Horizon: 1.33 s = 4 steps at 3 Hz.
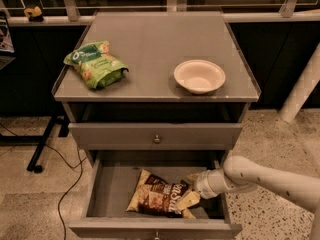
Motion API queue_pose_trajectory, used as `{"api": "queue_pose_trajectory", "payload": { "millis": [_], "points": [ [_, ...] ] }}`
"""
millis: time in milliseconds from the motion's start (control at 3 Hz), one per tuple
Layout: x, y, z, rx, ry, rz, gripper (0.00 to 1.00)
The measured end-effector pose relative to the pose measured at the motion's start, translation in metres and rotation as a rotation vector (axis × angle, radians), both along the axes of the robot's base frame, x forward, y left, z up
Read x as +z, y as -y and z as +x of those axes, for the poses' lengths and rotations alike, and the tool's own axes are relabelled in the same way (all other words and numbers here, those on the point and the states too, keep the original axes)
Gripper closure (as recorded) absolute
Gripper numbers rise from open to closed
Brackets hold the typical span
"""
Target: Pick brown chip bag from middle drawer and place on counter
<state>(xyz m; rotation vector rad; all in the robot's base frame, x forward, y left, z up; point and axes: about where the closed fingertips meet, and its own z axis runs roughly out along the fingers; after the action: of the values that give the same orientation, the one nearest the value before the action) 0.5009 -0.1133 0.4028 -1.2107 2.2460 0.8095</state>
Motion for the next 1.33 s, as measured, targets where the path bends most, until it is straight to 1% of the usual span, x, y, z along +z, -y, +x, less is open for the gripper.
{"api": "queue_pose_trajectory", "payload": {
  "millis": [1000, 1333],
  "points": [
    [-0.0001, -0.0001, -0.0001, 0.000, 0.000, 0.000, 0.89],
    [-0.0001, -0.0002, -0.0001, 0.000, 0.000, 0.000, 1.00]
  ]
}}
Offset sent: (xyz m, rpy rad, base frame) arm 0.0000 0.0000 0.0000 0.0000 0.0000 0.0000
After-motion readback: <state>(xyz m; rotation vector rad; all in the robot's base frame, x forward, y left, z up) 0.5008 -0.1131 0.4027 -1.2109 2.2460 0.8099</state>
